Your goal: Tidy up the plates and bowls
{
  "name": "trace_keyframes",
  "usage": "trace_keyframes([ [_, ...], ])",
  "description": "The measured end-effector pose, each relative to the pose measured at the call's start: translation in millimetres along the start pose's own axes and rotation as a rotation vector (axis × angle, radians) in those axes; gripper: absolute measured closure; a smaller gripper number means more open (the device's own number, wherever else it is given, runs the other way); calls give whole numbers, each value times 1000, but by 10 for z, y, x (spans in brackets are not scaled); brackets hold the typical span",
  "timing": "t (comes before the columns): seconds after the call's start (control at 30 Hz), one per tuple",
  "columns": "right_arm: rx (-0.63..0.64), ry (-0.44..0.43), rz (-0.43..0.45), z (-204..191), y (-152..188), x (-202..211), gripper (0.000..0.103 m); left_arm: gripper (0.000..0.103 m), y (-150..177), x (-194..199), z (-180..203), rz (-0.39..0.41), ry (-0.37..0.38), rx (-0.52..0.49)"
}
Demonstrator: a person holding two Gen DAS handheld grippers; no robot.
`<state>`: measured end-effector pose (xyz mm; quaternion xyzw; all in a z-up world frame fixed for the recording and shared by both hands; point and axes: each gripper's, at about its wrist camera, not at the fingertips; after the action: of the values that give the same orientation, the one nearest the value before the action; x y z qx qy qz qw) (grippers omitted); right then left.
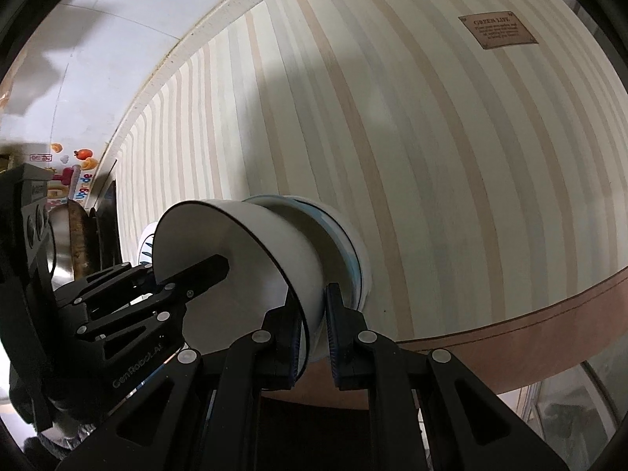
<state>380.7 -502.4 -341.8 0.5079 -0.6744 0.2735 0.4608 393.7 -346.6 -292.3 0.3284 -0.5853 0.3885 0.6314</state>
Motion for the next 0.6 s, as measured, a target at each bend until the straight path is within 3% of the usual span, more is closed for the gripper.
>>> trace_keyframes([
  [0.37,-3,26,-16,16,-39,-16,89,89,18,-1,86,3,-66,-26],
  [0.6,2,31,-11,16,-32,21,87,88,29,-21,60,-6,-67,-12],
])
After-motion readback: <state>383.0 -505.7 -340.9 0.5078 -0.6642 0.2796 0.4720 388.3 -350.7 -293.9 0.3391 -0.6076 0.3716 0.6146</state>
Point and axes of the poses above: each gripper's, at about its wrist camera, not at the fingertips, and x roughly against the way its jaws point, z to its right, y to its underside, and after that the axes turned 7 degrees about -x, right-handed
